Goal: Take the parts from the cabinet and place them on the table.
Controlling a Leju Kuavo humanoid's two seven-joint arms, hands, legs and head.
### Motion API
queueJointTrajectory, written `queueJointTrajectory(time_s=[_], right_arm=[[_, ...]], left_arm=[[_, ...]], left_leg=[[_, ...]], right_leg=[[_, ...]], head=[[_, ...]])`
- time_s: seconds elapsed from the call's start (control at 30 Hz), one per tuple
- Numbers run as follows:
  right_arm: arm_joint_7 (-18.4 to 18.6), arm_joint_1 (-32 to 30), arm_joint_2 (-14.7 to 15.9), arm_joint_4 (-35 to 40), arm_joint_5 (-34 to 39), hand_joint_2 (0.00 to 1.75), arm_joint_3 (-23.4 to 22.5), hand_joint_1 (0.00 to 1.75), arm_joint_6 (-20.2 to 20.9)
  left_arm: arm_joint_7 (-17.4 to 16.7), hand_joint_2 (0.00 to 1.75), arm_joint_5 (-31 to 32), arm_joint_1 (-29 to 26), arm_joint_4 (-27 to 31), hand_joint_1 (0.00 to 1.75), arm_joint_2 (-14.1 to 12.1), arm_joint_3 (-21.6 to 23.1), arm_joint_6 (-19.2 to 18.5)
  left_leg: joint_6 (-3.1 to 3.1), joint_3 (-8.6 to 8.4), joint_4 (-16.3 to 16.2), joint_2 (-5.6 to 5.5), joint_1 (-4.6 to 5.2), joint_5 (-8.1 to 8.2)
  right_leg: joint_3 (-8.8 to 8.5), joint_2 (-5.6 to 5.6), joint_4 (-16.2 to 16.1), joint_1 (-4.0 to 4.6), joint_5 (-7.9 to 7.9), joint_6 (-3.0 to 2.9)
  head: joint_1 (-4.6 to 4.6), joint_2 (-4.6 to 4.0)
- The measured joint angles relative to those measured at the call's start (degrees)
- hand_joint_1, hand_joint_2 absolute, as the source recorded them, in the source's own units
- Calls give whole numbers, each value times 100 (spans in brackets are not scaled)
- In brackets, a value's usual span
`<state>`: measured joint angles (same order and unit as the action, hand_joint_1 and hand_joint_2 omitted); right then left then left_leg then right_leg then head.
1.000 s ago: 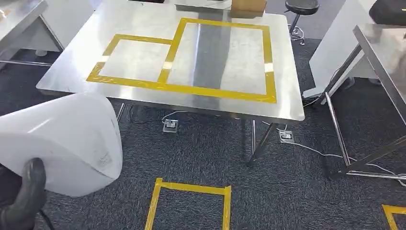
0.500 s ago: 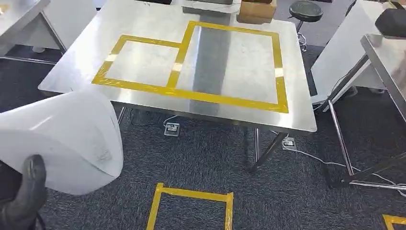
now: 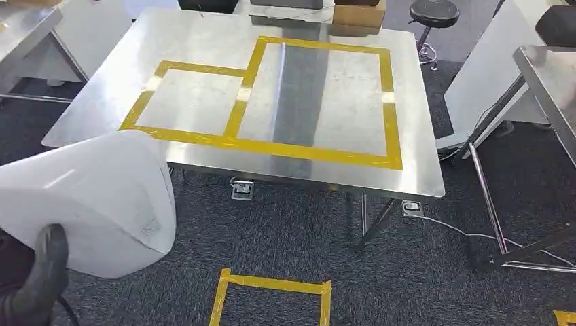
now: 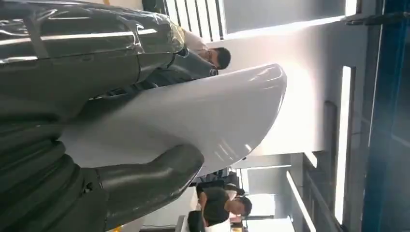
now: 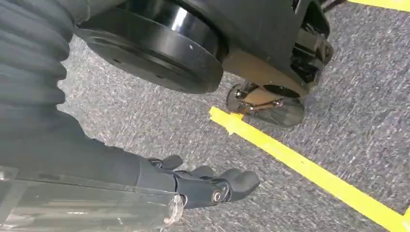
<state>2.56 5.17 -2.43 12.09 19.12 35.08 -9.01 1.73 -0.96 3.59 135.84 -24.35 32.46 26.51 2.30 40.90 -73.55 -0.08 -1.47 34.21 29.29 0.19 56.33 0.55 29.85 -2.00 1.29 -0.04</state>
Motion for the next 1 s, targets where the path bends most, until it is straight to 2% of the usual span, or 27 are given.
queueJointTrajectory(time_s=[0.03,0.07,0.1,0.13,0.17,0.2,0.27,0.3,0.33,0.4,0.43,0.47,0.5,0.53,0.6,0.63,0.67,0.73,0.77,0.8,0.83,0.87,0.93,0.97,1.0], right_arm=[[0,0,-2,0,0,175,2,0,-2],[0,2,-4,0,0,175,2,0,0],[0,4,-5,0,0,175,4,0,-2],[0,26,0,-2,2,175,7,0,-2],[0,34,0,0,4,175,15,0,0],[0,37,-4,-2,2,175,41,0,0],[0,46,-2,-2,2,175,55,0,-2],[0,46,4,-2,2,175,57,0,-2],[0,54,4,0,2,175,61,0,-2],[0,57,2,-2,2,175,72,0,-2],[0,51,0,-2,2,175,81,0,0],[0,37,-2,-2,2,175,85,0,0],[0,22,-2,-2,4,175,87,0,0],[-2,23,-2,0,4,175,87,0,0],[0,19,-2,-2,4,175,90,0,0],[0,8,24,-4,4,175,90,0,0],[0,-7,22,-2,4,175,92,0,-2],[0,5,22,-4,4,175,92,0,-2],[0,7,22,-4,4,175,94,0,-2],[0,7,24,0,4,175,92,0,-2],[0,12,22,0,2,175,94,0,-2],[0,18,22,0,2,175,92,0,-6],[-2,14,2,0,2,175,94,0,0],[0,9,-4,0,2,175,94,0,0],[0,5,-11,-2,2,175,94,0,0]], left_arm=[[0,175,0,1,-4,175,0,0,-4],[0,175,0,1,-4,175,0,0,-7],[0,175,0,-4,-6,175,0,0,-9],[0,175,0,-2,-22,175,4,2,-9],[2,175,2,13,-17,175,-2,0,-9],[0,175,2,-9,-24,175,0,0,-9],[4,175,7,7,-24,175,2,0,-9],[0,175,7,5,-22,175,2,0,-9],[2,175,7,7,-22,175,2,0,-9],[4,175,7,6,-22,175,4,0,-9],[2,175,7,5,-24,175,4,2,-9],[2,175,7,4,-24,175,4,2,-11],[2,175,7,4,-24,175,4,2,-9],[2,175,7,5,-24,175,4,2,-9],[2,175,7,8,-22,175,7,0,-9],[0,175,7,8,-28,175,9,2,-9],[2,175,7,15,-33,175,9,2,-9],[0,175,7,10,-33,175,13,2,-9],[4,175,7,15,-29,175,13,2,-9],[2,175,7,13,-22,175,13,-4,-9],[4,175,7,20,-22,175,15,-4,-9],[4,175,9,29,-24,175,13,-4,-11],[2,175,7,23,-35,175,13,-2,-9],[0,175,7,23,-37,175,13,-2,-9],[0,175,7,22,-37,175,13,-2,-9]], left_leg=[[10,-107,364,7,-6,-339],[19,-288,859,19,-14,-690],[22,-418,1087,35,-3,-717],[22,-449,1121,54,25,-658],[-95,-490,1176,45,33,-562],[-124,-486,1194,42,44,-551],[-182,-509,1206,19,13,-518],[-205,-537,1219,22,-2,-503],[-248,-571,1223,40,-10,-474],[-271,-621,1225,64,-9,-417],[-272,-653,1225,66,-8,-387],[-271,-698,1225,63,-5,-350],[-267,-758,1225,54,-1,-309],[-266,-829,1226,46,11,-265],[-255,-963,1242,41,42,-182],[-238,-983,1277,38,27,-159],[-196,-986,1288,5,3,-168],[-135,-981,1353,3,-23,-181],[-99,-1022,1427,2,-6,-197],[-81,-1030,1409,7,0,-143],[-74,-986,1292,2,4,-112],[-65,-797,945,-8,0,37],[-13,-275,127,-12,-1,294],[6,-72,-115,-10,-4,294],[24,11,-103,-5,-6,136]], right_leg=[[-66,7,26,-13,66,21],[-135,15,70,-30,147,56],[-191,20,114,-47,230,94],[-149,39,168,-1,295,155],[-133,38,181,-12,311,176],[-146,30,161,-11,317,183],[-175,17,150,-15,358,208],[-165,12,239,-13,421,252],[-27,11,510,-21,536,297],[475,8,1400,-57,877,351],[750,7,1821,-64,978,361],[929,7,2025,-64,934,351],[958,8,1937,-61,724,330],[889,8,1612,-50,398,289],[641,16,704,-8,-283,148],[583,14,653,11,-209,69],[553,9,554,58,-254,21],[526,10,477,84,-197,-34],[464,10,359,79,-192,-59],[272,-7,28,-2,-171,-62],[188,-12,-52,8,-191,-45],[131,-12,-91,1,-189,-49],[75,-11,-80,4,-120,-47],[40,-10,-66,5,-78,-37],[-5,-7,-47,1,-28,-20]], head=[[-24,0],[-46,0],[-70,0],[-145,-2],[-175,0],[-92,0],[-90,0],[-74,0],[-44,0],[24,0],[43,0],[63,0],[90,0],[135,0],[194,0],[158,0],[119,0],[230,0],[240,0],[258,0],[201,0],[144,0],[76,0],[54,0],[41,0]])
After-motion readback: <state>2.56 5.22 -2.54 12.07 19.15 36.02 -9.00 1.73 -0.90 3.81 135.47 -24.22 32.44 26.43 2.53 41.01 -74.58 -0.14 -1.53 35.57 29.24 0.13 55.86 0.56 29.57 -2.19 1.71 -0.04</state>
